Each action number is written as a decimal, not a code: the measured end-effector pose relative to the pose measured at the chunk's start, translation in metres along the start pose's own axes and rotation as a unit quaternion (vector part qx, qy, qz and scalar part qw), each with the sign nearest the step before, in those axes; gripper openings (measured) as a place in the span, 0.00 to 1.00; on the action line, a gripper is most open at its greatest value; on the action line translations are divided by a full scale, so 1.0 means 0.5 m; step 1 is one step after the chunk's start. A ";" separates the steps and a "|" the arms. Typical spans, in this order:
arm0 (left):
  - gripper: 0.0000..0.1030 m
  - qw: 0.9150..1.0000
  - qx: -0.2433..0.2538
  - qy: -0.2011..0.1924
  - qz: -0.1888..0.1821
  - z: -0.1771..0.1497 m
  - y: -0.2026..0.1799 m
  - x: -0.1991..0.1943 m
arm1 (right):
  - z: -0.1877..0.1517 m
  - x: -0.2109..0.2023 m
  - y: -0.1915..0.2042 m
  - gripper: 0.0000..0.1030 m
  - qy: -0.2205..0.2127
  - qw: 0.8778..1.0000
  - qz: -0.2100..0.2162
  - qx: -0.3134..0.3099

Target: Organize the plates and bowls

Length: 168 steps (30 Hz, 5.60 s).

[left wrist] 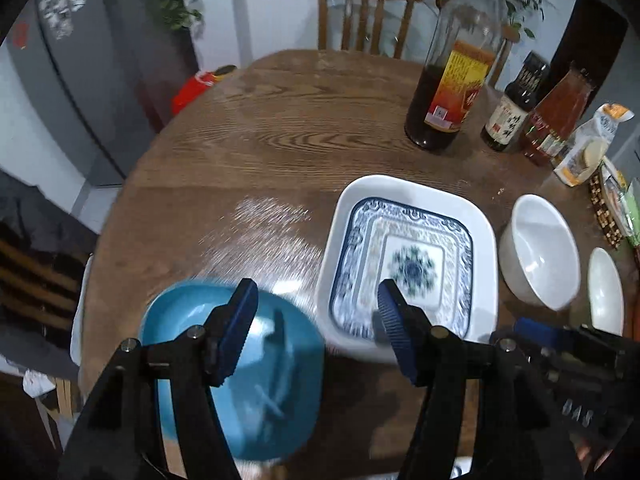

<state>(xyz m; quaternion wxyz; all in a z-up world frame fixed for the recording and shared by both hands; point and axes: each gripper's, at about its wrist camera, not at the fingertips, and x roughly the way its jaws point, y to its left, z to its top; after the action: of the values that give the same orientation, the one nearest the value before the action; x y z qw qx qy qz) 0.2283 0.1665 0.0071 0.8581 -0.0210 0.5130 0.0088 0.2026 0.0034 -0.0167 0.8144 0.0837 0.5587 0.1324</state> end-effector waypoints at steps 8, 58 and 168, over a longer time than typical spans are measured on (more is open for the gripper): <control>0.33 0.999 0.013 0.043 0.004 0.028 0.007 0.080 | 0.023 0.047 -0.009 0.34 -0.004 1.000 -0.018 0.016; 0.55 0.990 -0.125 -0.033 0.052 -0.345 0.095 -0.208 | -0.262 -0.133 0.077 0.34 0.031 0.985 0.076 -0.149; 0.14 0.993 -0.085 -0.047 0.065 -0.366 -0.013 -0.243 | -0.313 -0.155 0.086 0.13 -0.015 0.984 0.108 -0.143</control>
<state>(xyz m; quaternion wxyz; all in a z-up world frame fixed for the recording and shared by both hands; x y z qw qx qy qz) 0.0101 0.1524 0.0277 0.8740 -0.0599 0.4697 0.1095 0.0250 0.0186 0.0076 0.8070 0.0280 0.5096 0.2971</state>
